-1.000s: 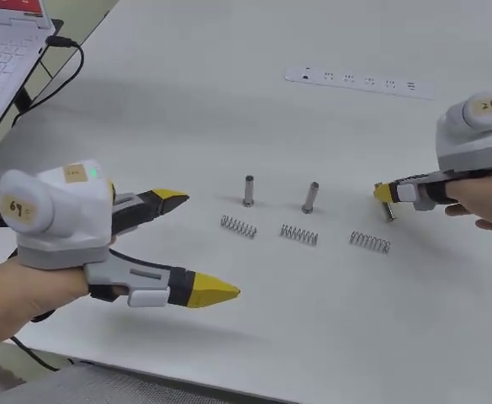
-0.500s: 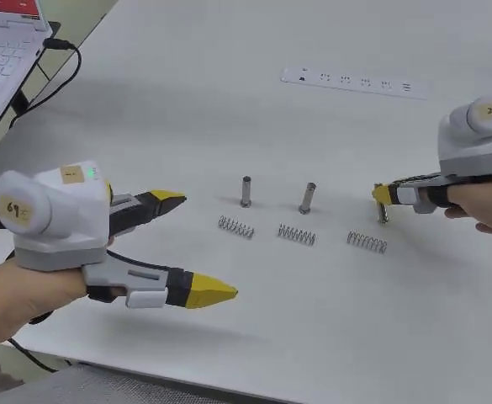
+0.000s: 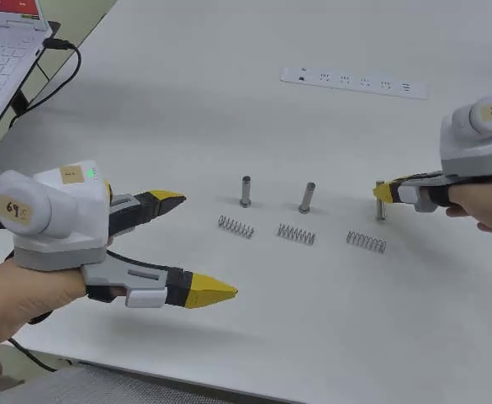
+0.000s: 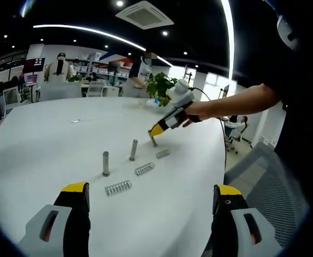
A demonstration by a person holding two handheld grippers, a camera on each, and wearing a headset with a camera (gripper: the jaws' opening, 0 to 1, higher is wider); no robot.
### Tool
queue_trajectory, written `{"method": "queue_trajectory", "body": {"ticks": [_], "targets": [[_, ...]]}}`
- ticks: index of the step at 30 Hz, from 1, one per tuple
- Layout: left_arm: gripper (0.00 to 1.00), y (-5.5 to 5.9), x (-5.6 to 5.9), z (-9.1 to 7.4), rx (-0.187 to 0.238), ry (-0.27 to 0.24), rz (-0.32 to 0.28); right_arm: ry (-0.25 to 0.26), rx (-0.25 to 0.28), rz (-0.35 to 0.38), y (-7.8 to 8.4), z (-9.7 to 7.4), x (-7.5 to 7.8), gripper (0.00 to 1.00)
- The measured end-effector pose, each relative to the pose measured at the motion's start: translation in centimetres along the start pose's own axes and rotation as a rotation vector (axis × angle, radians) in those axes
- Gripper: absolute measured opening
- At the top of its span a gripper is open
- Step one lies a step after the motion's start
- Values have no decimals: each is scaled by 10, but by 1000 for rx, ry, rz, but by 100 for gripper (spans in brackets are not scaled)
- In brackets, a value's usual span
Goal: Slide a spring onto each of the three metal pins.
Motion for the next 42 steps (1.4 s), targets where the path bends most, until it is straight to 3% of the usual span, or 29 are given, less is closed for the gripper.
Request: {"method": "queue_trajectory", "body": {"ticks": [27, 42], "targets": [[93, 0, 0, 0, 5, -1, 2, 14, 22, -19, 2, -6, -3, 5], [93, -3, -1, -1, 10, -4, 14, 16, 12, -92, 8, -11, -12, 6]]}}
Point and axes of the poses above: the centre of the closed fingertips' face, and the gripper's own axes: z roughly forward along the fingers, x roughly to its right, y roughly out of its underside, the point moved 9 cm from there along -z, roughly backward along the fingers, and after that the axes turned 3 degrees about z, right-handed, at the moved point
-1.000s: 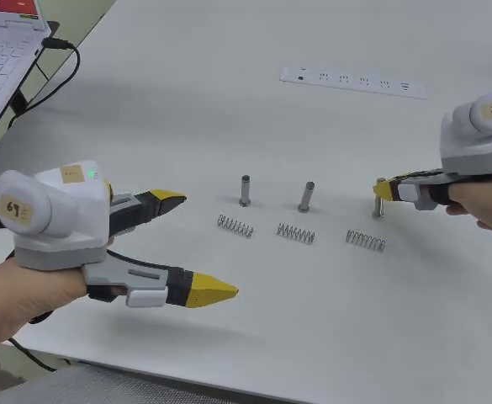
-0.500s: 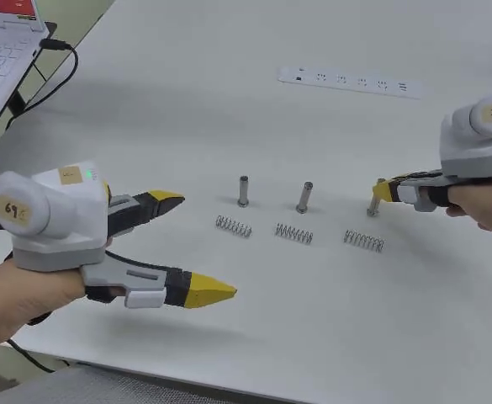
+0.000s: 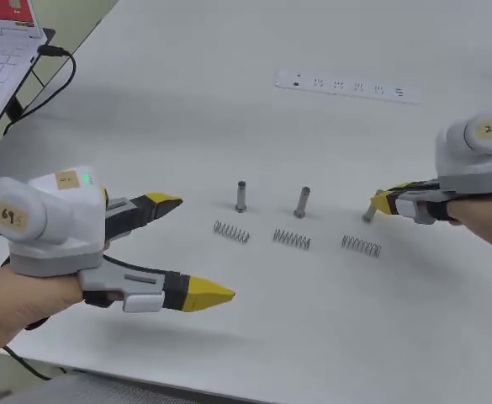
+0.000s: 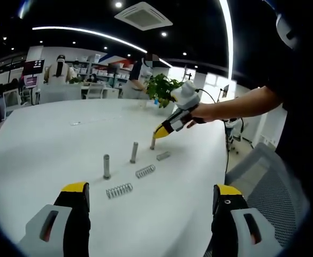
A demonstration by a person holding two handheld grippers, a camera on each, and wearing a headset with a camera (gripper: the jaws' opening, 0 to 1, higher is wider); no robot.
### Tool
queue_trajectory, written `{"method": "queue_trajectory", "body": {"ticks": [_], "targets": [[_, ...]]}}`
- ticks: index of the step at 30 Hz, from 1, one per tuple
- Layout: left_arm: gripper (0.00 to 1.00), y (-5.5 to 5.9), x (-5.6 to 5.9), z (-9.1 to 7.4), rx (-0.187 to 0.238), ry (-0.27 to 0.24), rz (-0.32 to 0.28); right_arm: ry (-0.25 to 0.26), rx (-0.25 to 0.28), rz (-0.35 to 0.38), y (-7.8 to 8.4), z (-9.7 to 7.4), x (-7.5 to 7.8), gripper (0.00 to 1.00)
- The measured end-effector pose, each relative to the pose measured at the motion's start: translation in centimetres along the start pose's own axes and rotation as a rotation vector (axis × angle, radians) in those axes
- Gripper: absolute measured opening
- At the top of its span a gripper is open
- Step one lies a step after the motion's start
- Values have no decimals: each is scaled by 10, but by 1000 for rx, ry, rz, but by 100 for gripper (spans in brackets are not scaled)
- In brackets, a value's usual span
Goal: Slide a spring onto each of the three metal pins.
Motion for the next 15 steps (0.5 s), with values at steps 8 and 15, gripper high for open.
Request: {"method": "queue_trajectory", "body": {"ticks": [8, 15], "targets": [[93, -2, 0, 0, 1, -1, 4, -9, -7, 11, 2, -2, -2, 9], [93, -2, 0, -1, 1, 0, 5, -8, -1, 11, 4, -6, -3, 18]]}}
Point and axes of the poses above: the centre of the closed fingertips' face, and the gripper's own axes: z roughly forward along the fingers, x roughly to its right, y roughly out of its underside, the point moved 9 cm from there along -z, roughly backward along the fingers, and after that the axes turned 3 degrees about z, right-handed, at the moved point
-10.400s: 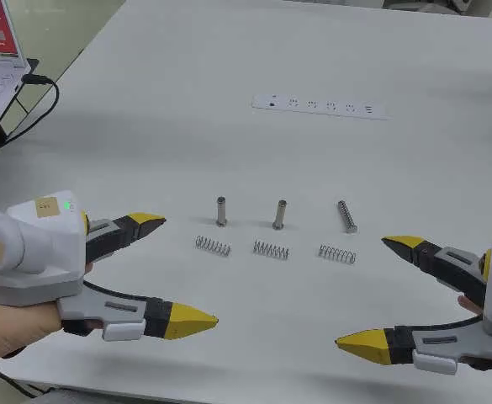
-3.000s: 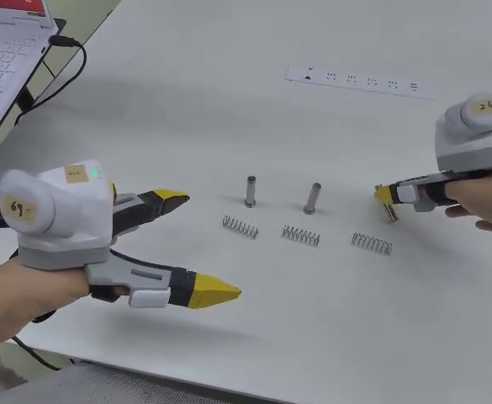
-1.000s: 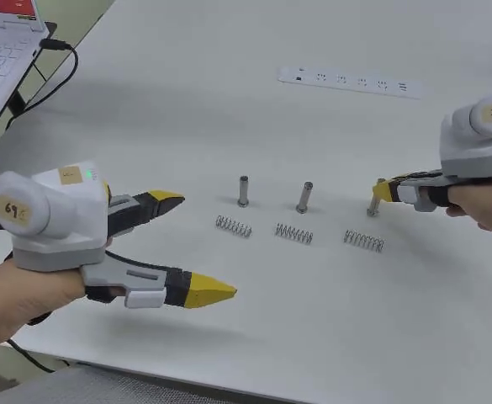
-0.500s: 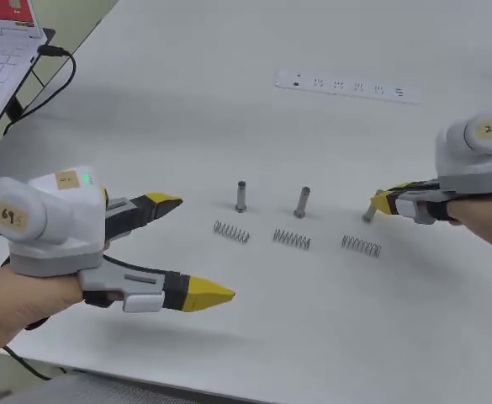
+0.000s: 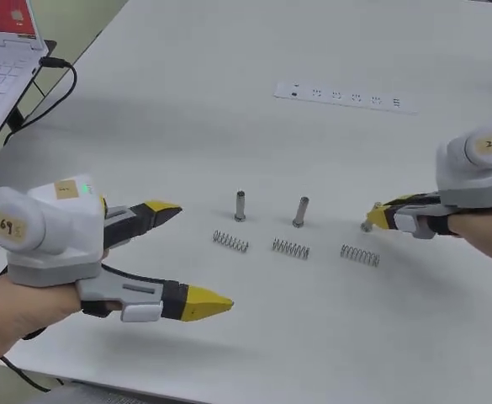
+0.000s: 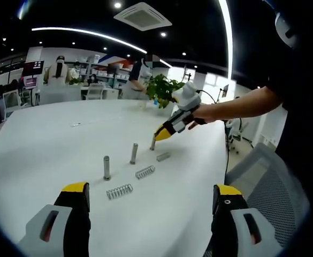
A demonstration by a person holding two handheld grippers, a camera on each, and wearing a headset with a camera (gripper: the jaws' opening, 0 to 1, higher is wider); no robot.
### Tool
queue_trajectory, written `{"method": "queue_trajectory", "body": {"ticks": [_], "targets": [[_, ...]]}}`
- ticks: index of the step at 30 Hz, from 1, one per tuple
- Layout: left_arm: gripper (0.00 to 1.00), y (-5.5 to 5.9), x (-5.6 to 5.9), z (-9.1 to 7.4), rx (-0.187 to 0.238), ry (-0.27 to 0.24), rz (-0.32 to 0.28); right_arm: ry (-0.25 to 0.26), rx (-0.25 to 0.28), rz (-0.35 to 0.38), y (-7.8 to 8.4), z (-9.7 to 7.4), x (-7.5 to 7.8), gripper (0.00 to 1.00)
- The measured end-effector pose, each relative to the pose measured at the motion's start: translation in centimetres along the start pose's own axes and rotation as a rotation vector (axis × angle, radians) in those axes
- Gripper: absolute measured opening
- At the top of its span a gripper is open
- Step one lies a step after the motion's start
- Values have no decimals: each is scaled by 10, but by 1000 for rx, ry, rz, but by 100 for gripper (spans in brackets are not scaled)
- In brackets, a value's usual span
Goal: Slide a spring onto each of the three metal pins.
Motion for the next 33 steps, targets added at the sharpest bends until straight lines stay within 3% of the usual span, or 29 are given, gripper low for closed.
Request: {"method": "queue_trajectory", "body": {"ticks": [22, 33], "targets": [[93, -6, 0, -2, 10, -2, 11, -25, 6, -3, 7, -8, -3, 29], [93, -4, -1, -2, 3, 1, 16, -54, -7, -108, 17, -14, -14, 33]]}}
Point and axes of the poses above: the centre of the closed fingertips' face, and the gripper's own axes: z roughly forward along the fingers, x roughly to its right, y roughly out of its underside, the point moved 9 cm from there along -z, roughly backward along the fingers, and after that the axes turned 3 degrees about z, right-handed, at the moved point
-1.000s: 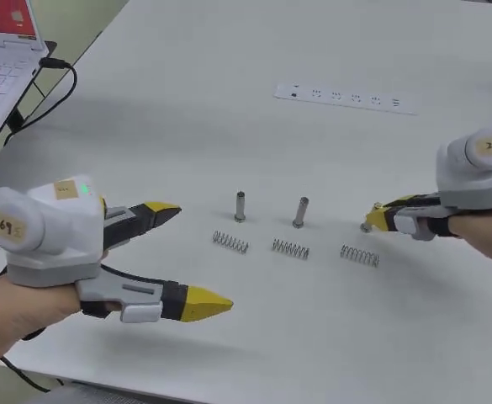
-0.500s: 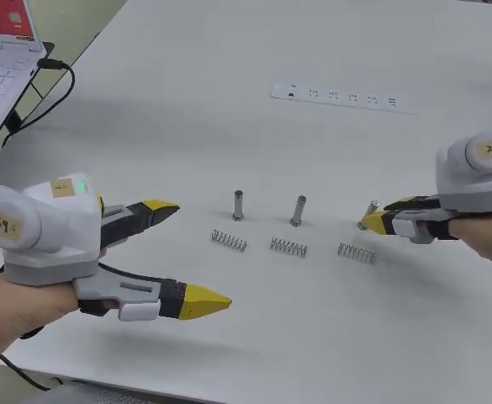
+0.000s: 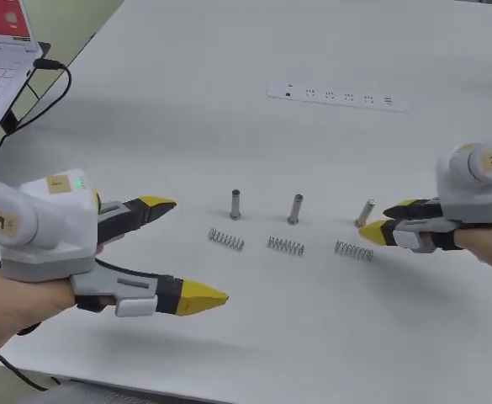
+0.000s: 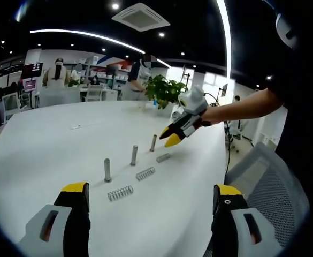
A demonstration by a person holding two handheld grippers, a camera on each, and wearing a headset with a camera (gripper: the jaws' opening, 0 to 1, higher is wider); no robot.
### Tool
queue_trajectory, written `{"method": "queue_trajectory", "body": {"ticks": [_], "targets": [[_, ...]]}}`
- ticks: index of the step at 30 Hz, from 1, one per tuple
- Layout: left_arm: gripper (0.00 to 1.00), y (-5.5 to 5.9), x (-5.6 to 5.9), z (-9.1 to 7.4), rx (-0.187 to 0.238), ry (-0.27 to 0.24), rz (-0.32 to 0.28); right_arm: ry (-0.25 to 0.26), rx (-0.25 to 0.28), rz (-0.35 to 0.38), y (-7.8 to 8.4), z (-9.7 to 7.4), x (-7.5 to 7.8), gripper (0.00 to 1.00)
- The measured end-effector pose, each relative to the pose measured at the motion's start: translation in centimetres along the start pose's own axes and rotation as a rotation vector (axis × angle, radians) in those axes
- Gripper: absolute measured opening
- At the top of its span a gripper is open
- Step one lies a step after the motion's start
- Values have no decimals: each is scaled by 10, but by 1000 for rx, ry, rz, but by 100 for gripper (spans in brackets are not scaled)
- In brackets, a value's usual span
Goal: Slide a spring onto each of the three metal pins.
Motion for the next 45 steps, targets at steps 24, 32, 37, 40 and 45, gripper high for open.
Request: {"method": "queue_trajectory", "body": {"ticks": [24, 32, 37, 40, 45], "targets": [[93, 3, 4, 0, 0, 2, -8, -84, -73, -216, 6, 6, -19, 32], [93, 5, 2, -2, 0, -5, -15, -99, -109, -261, 10, 11, -21, 29], [93, 6, 3, -1, -3, -4, -19, -104, -126, -277, 13, 14, -20, 28], [93, 7, 3, -1, -4, -4, -21, -105, -137, -289, 15, 17, -19, 27], [93, 8, 4, -1, -6, -3, -22, -100, -154, -301, 17, 21, -17, 25]]}}
Point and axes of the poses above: the centre of the closed fingertips' face, and the gripper's own axes: z roughly forward along the fingers, x roughly to its right, y roughly out of its underside, the point moved 9 cm from there along -z, roughly backward along the fingers, and after that the axes turned 3 degrees about z, right-handed, at the moved point
